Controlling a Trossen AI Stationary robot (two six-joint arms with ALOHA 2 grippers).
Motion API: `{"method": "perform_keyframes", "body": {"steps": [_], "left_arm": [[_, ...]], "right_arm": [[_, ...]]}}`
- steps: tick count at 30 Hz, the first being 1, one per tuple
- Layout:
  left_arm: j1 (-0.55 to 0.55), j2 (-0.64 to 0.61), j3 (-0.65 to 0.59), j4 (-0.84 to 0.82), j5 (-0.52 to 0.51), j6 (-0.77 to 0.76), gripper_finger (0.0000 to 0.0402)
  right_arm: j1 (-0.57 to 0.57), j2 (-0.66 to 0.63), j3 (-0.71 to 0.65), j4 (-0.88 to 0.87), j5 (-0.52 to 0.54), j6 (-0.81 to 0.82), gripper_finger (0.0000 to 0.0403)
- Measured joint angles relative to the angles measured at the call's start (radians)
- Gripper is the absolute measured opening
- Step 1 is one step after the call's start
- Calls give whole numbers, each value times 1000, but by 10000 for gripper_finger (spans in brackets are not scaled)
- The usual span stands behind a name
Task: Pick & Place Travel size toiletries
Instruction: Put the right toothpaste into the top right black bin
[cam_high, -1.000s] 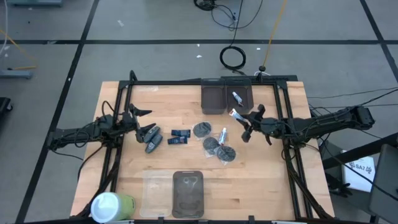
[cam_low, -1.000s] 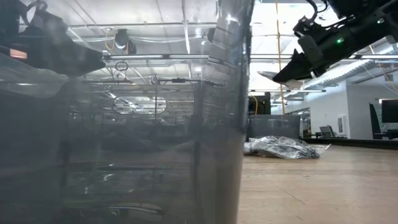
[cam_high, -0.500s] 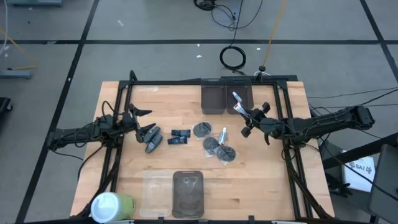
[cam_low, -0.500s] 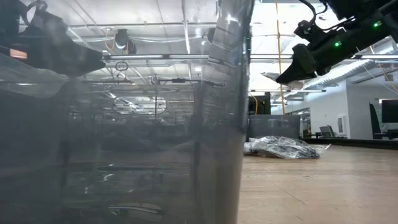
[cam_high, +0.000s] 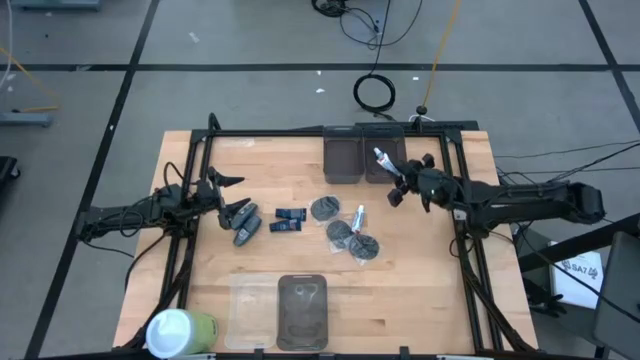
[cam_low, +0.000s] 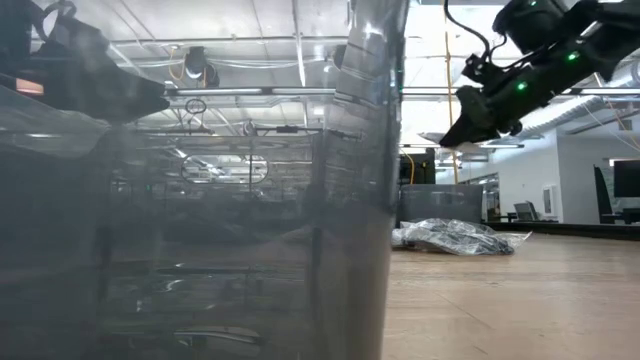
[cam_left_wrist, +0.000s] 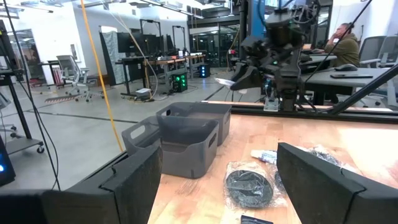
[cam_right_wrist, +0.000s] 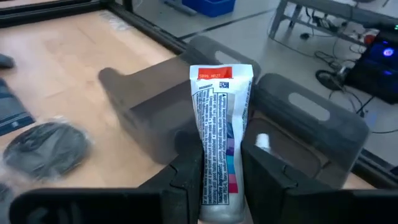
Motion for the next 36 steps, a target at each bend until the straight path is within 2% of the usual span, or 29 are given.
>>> {"method": "perform_keyframes", "body": {"steps": [3,9,13,17,28,36], "left_arm": [[0,0,0,0,0,0,310],[0,0,0,0,0,0,310],[0,0,0,0,0,0,310],[0,0,0,0,0,0,310],[0,0,0,0,0,0,310],[0,0,0,0,0,0,310]], "right_arm": [[-89,0,0,28,-34,-40,89],[-252,19,0,115,-218,-53,89],[-313,79,0,178,-248,-61,89],[-354,168,1,238,-337,-61,89],[-418,423,91,276,-342,-54,89],[-420,509,94,283,-341,-59,89]]}}
